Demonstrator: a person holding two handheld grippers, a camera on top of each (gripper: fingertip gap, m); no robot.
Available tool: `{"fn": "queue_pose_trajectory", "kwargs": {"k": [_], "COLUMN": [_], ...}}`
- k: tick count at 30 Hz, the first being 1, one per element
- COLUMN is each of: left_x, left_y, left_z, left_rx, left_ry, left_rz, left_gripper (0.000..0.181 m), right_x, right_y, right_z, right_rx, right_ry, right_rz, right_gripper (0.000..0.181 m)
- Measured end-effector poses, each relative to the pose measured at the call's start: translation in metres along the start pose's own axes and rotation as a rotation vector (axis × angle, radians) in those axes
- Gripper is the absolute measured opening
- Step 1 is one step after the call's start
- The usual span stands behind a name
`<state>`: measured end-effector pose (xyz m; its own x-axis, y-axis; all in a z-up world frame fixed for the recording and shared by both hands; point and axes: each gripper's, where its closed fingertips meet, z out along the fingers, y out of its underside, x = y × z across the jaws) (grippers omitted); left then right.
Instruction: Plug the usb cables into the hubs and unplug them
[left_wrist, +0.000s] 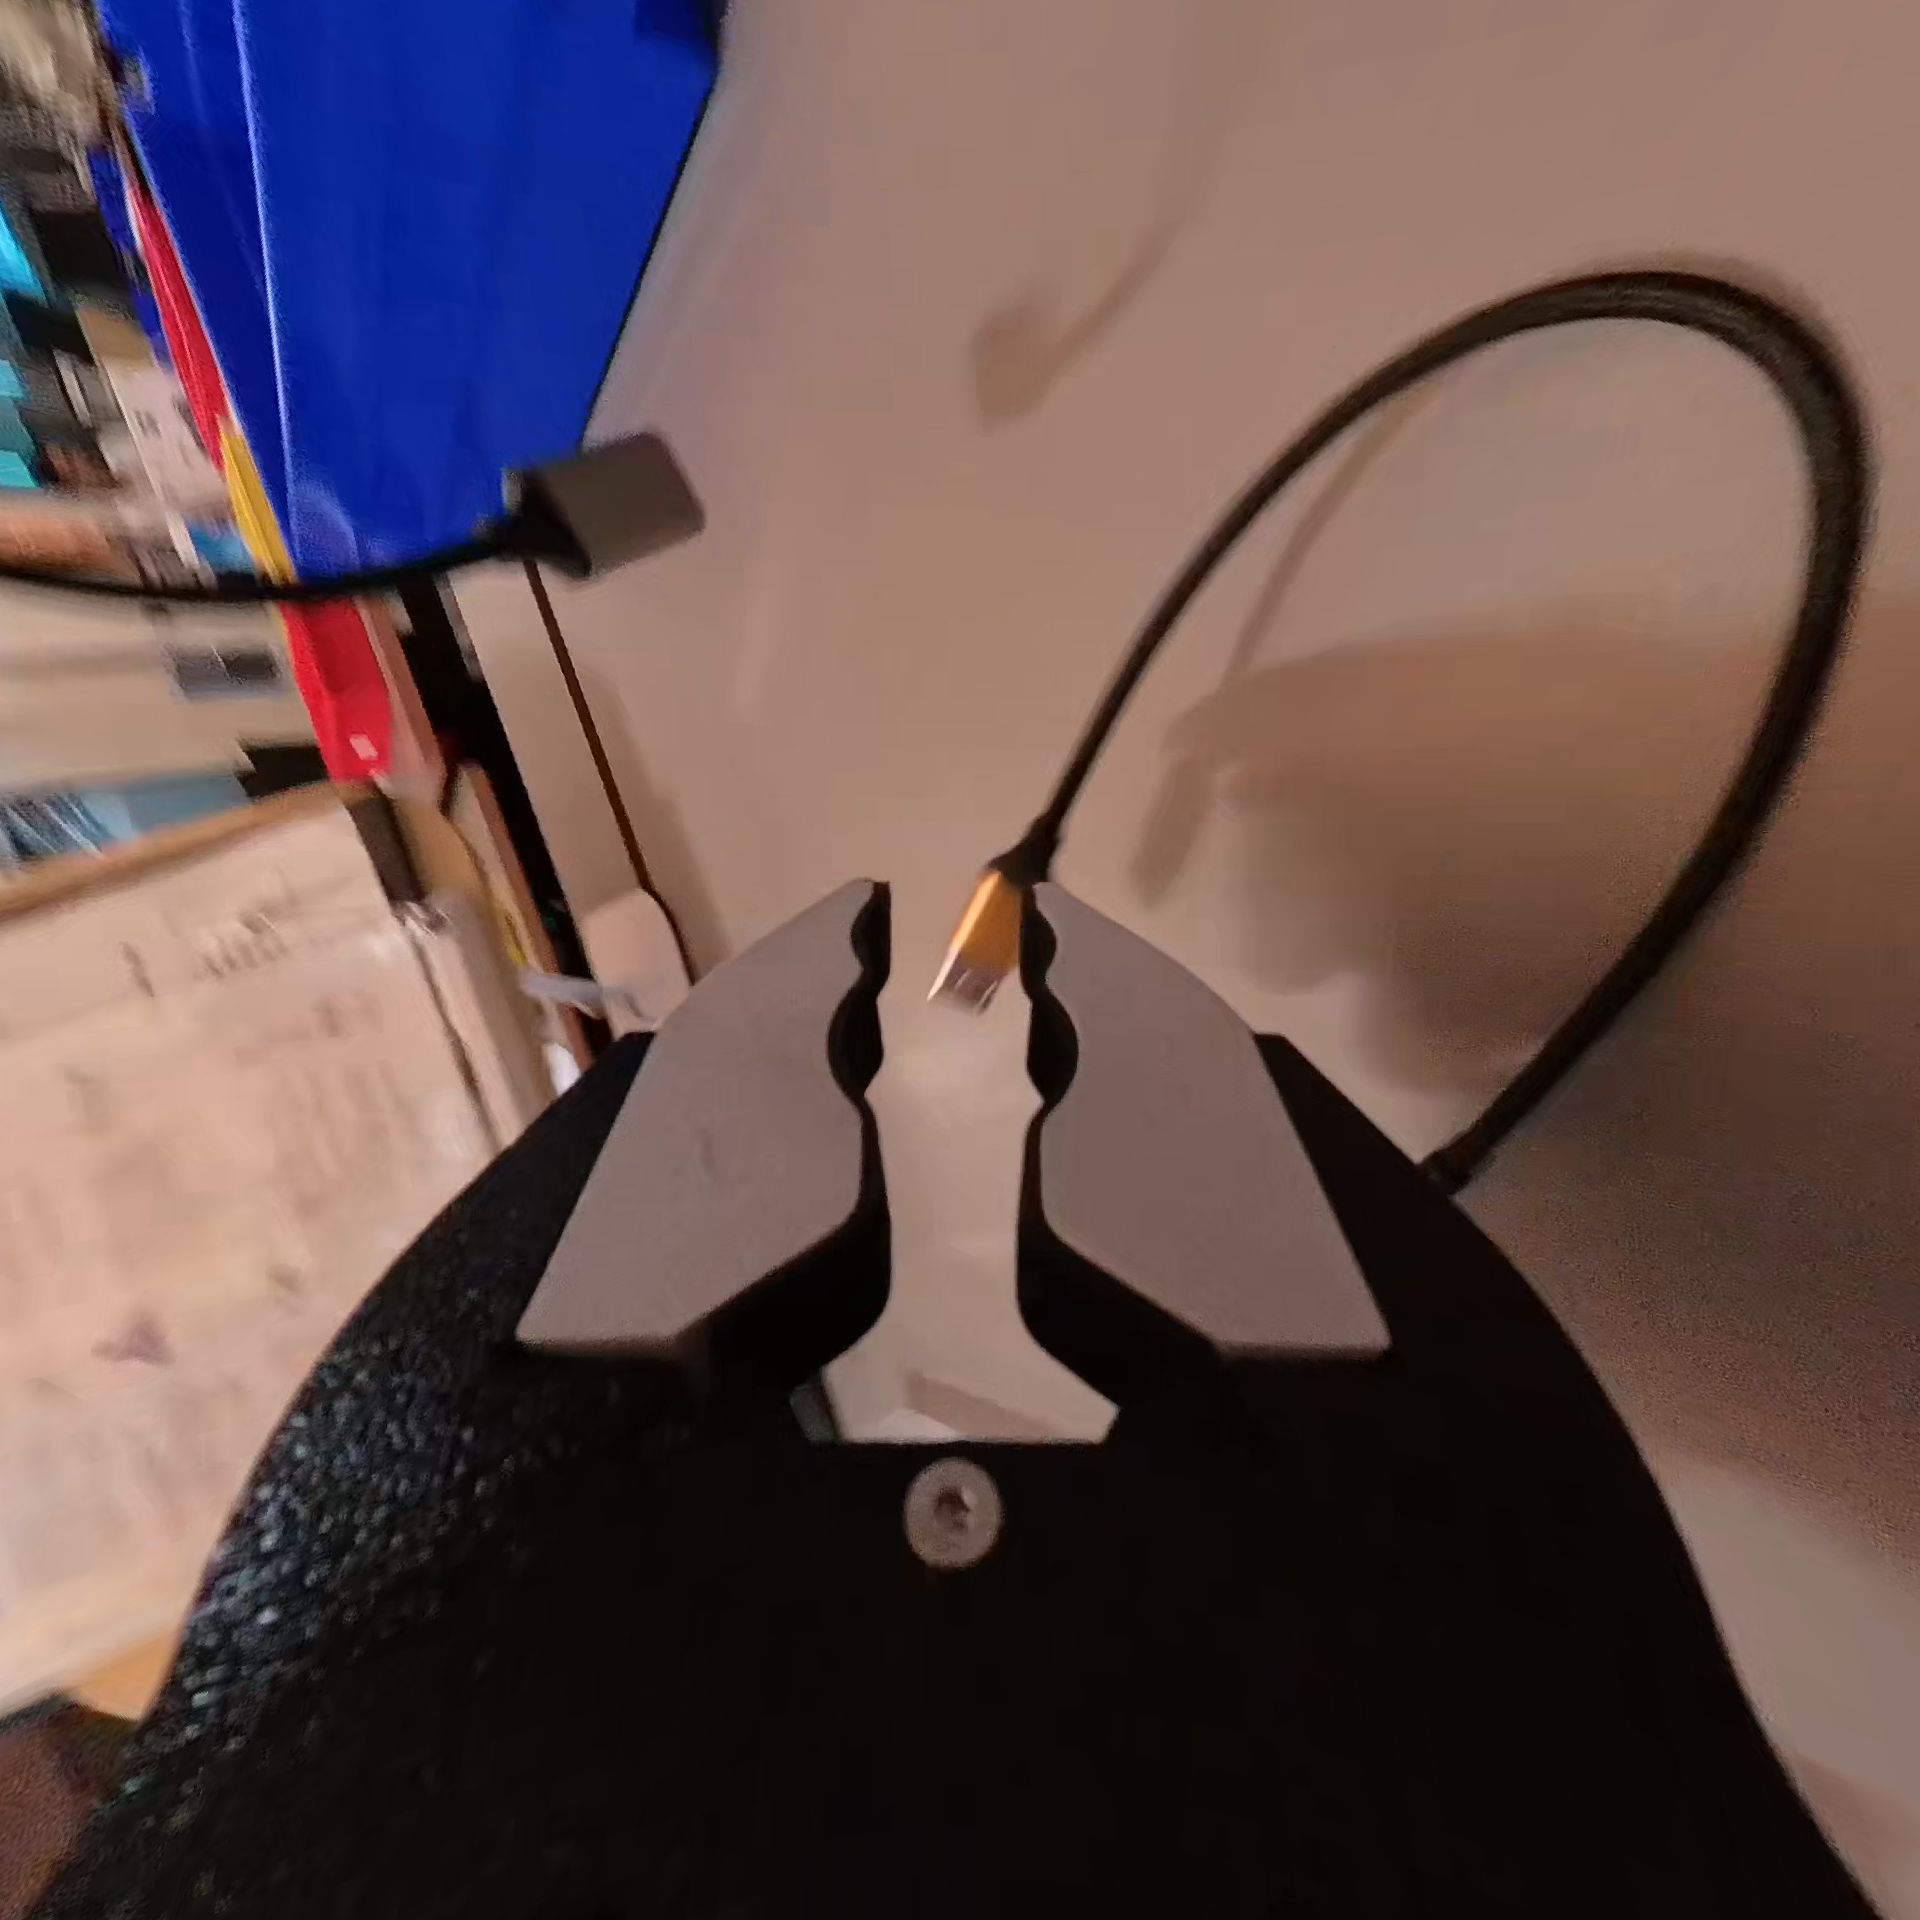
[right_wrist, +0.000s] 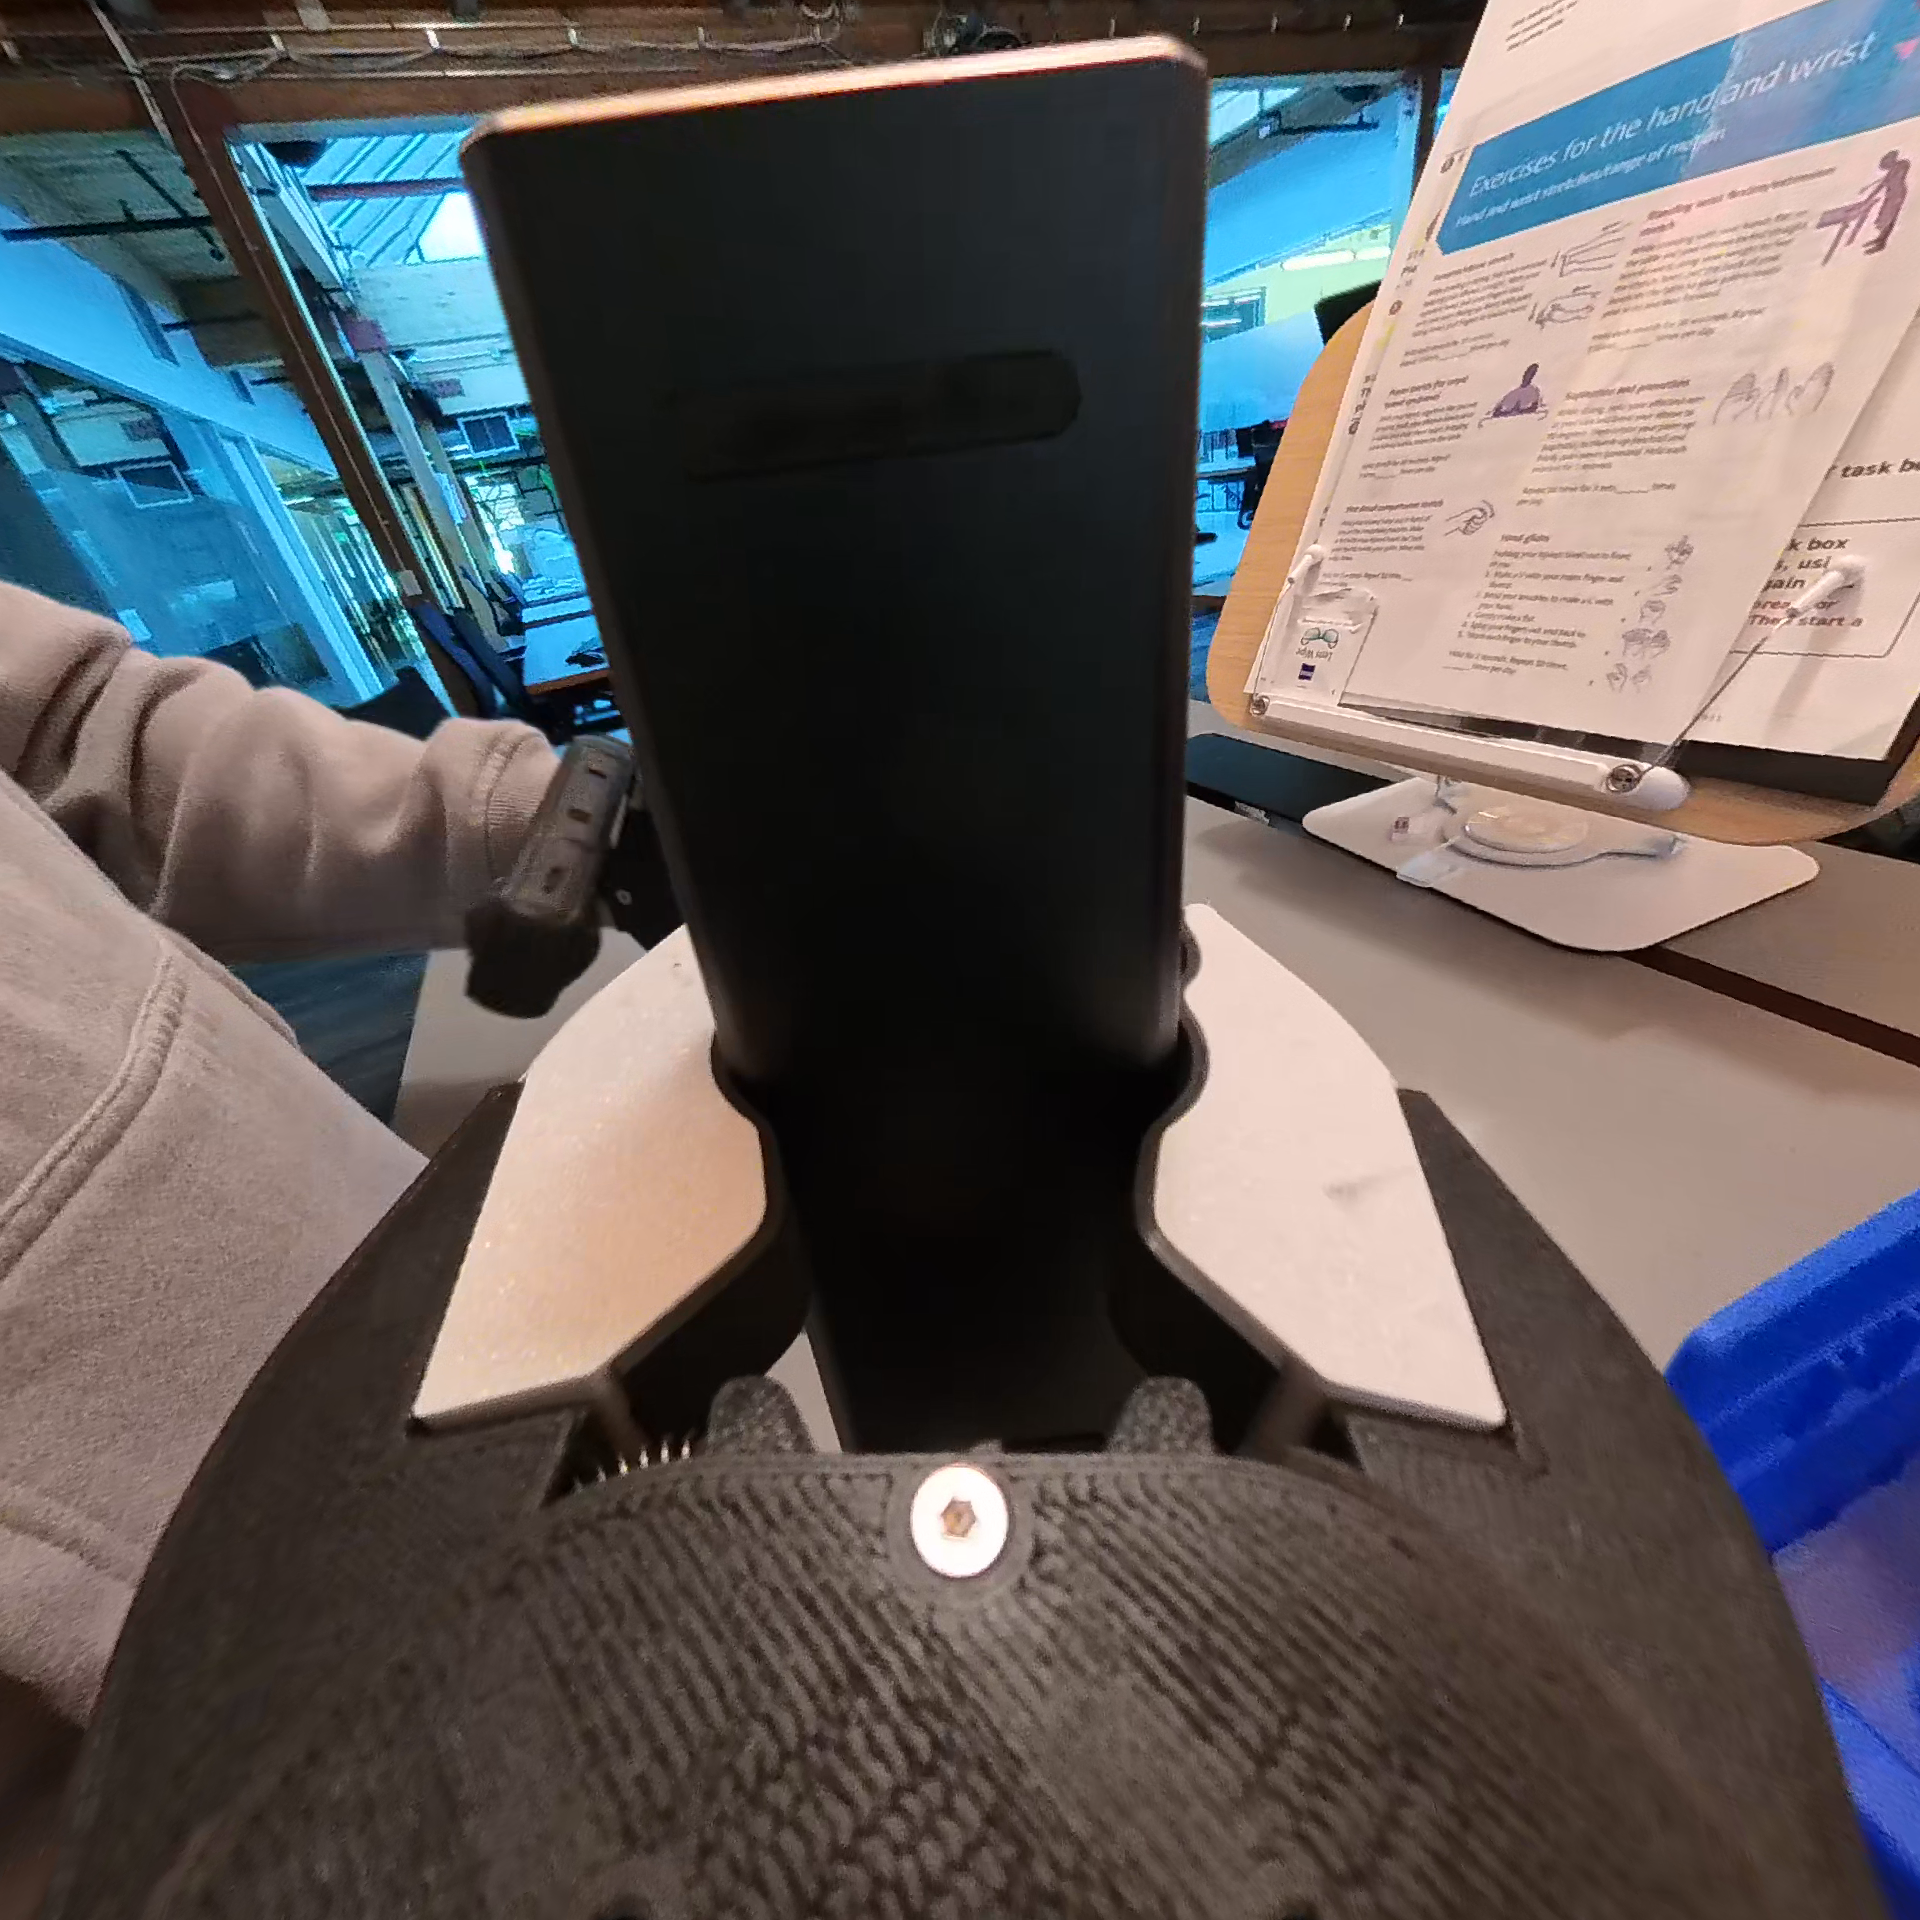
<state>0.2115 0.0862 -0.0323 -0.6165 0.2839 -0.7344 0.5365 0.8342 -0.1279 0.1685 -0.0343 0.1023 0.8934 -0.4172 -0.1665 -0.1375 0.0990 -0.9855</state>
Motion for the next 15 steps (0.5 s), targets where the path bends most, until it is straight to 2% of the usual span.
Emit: {"fn": "queue_pose_trajectory", "kwargs": {"k": [2,4,6,7,9,10,13,15], "left_x": [0.001,0.0,0.011,0.021,0.041,0.051,0.07,0.075], "left_y": [0.008,0.005,-0.013,-0.034,-0.068,-0.073,-0.06,-0.048], "left_z": [0.002,-0.003,-0.013,-0.022,-0.044,-0.05,-0.047,-0.038], "left_rx": [-0.025,0.006,0.053,0.12,0.265,0.285,0.217,0.144], "left_ry": [0.032,0.052,0.185,0.301,0.486,0.5,0.355,0.266], "left_rz": [-0.244,-0.521,-0.824,-0.942,-1.018,-1.001,-0.923,-0.959], "left_gripper": [0.025,0.029,0.032,0.034,0.038,0.037,0.032,0.031], "right_x": [0.001,0.001,0.002,0.003,0.003,0.003,0.001,0.001], "right_y": [0.0,0.0,0.0,0.0,0.001,0.002,0.005,0.006], "right_z": [-0.002,-0.003,-0.004,-0.004,-0.003,-0.003,-0.001,0.002], "right_rx": [-0.001,0.0,0.0,0.001,0.001,-0.002,-0.012,-0.017], "right_ry": [0.004,0.006,0.008,0.007,0.005,0.005,-0.005,-0.012], "right_rz": [-0.004,-0.008,-0.006,-0.004,-0.001,-0.002,0.0,0.002], "right_gripper": [0.075,0.075,0.075,0.075,0.075,0.075,0.075,0.075]}}
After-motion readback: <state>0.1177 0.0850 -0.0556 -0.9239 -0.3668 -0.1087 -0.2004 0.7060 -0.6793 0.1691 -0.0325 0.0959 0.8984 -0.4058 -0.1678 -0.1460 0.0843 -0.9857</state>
